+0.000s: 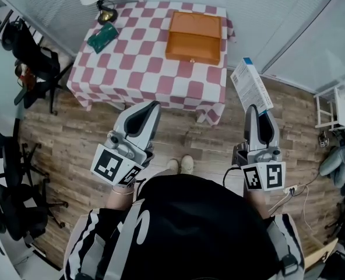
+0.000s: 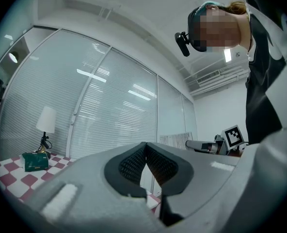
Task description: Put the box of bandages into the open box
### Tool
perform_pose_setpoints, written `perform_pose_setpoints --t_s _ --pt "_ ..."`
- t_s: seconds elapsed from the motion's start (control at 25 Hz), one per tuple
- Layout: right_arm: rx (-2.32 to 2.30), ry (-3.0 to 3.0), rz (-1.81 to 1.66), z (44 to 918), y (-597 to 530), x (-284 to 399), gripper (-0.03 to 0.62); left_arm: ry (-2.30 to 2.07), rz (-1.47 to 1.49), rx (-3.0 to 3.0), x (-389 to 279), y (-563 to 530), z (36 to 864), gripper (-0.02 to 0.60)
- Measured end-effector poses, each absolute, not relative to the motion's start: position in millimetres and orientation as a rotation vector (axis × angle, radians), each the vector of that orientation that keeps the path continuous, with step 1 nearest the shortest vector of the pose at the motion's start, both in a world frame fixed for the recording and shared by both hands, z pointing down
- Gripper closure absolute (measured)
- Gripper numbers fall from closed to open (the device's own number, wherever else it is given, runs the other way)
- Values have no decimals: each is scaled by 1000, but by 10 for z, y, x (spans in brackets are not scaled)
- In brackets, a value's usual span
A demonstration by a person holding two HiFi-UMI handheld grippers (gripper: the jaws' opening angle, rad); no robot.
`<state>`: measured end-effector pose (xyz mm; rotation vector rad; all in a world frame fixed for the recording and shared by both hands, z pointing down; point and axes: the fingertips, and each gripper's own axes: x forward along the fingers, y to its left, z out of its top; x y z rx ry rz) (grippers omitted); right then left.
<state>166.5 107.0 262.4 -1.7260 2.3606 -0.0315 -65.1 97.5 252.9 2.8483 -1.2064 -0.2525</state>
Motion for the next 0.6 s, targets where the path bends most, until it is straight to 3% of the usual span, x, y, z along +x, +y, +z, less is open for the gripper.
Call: perform_pose_setpoints --t_s 0.6 --pt "-1681 2380 -65 2690 906 1681 515 -1274 -208 2834 -709 947 2521 580"
